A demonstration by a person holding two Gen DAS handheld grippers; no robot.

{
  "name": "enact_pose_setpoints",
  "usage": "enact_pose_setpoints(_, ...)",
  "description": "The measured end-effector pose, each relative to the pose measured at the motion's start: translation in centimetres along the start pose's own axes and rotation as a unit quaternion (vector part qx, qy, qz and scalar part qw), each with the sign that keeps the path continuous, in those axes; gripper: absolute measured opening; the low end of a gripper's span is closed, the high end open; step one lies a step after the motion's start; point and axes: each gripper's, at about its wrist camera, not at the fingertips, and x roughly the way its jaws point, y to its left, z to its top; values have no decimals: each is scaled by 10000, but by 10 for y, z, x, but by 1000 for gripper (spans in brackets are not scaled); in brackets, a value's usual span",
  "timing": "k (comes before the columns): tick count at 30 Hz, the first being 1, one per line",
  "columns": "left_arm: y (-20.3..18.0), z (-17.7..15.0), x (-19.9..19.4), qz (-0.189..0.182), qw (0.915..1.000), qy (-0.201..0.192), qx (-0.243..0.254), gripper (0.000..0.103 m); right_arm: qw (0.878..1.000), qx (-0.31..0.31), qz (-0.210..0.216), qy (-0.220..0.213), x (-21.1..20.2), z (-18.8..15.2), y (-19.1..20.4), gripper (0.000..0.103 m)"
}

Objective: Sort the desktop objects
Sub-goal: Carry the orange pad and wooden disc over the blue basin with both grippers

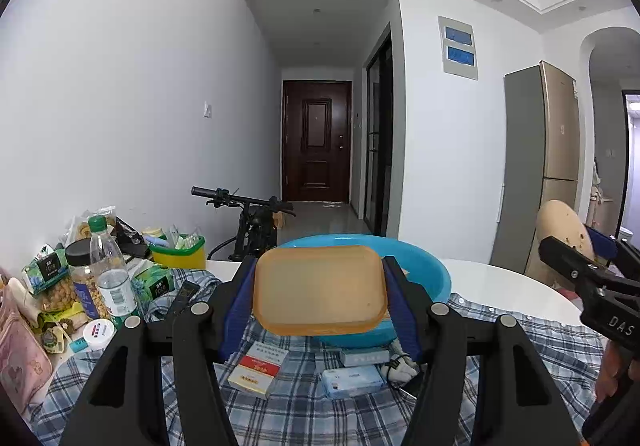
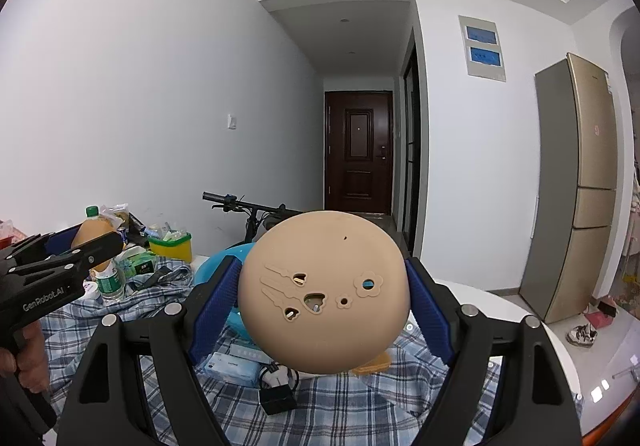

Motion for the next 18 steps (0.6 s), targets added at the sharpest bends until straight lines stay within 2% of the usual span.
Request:
enact_pose_setpoints(3,-1,4,12,154,9998,-60,90,63,10000,-43,7,-25,6,5,0,80)
enact_pose_setpoints(18,10,29,86,-58,9999,-2,-144,63,9999,127,-35,-50,58,28,-17,80)
